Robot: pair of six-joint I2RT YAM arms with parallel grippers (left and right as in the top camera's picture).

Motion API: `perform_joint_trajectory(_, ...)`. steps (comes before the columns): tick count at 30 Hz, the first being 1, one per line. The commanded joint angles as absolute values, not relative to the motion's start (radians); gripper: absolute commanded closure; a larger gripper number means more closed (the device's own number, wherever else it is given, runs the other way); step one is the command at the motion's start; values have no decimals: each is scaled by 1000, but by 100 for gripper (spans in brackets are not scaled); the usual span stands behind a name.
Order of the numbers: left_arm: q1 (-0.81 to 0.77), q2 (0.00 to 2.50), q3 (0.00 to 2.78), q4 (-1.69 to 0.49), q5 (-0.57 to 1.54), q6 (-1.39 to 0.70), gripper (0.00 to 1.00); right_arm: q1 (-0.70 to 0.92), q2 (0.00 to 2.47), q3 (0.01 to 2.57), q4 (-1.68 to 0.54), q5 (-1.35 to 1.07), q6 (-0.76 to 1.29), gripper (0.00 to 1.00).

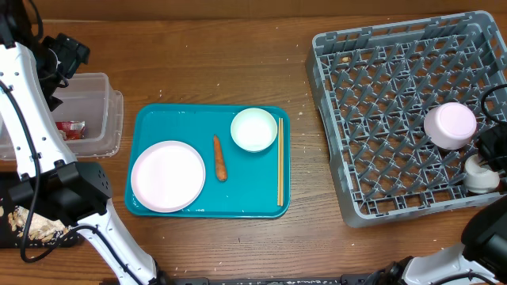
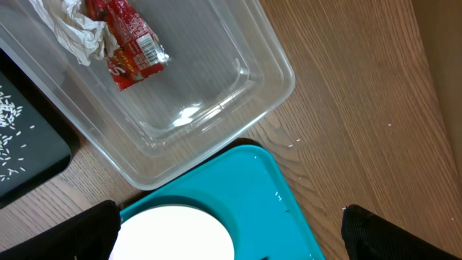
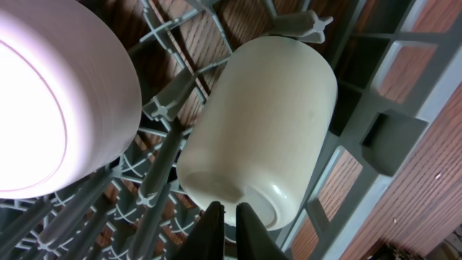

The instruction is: Sort waste into correct bins and load items into the dishwasher

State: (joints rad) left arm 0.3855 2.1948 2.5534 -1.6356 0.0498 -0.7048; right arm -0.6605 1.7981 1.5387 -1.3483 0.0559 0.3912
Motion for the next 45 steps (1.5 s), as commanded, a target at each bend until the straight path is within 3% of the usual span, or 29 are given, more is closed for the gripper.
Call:
perform_joint_trajectory(1,379,2199,2561,-1637,52,-719,0,-665,1800,1533,-1346,81,393,91)
perform_joint_trajectory(6,379,2199,2561,-1637,52,-719,0,-680,1800,1533,-1353,135,423,96)
perform_joint_trajectory(27,379,2199,2561,-1637,52,-719,0,-777,1784,1665,-1409,131,499,96)
perform_joint_trajectory(31,379,2199,2561,-1637,52,-719,0,-760,1714,1681,-1447,20,482,96)
perform_joint_trajectory(35,379,2199,2561,-1637,52,-719,0,-672,1602,1681,-1473,-257,283,96)
perform_joint_trajectory(41,379,2199,2561,-1637,52,-719,0,-355,1572,1654,-1496,-257,284,91)
perform_joint_trajectory(44,379,2199,2561,-1637,52,-719,0,-135,1574,1610,-1411,-257,334,79)
perform_joint_trajectory(45,379,2199,2561,-1637,52,-719,0,-77,1574,1599,-1376,-257,351,71)
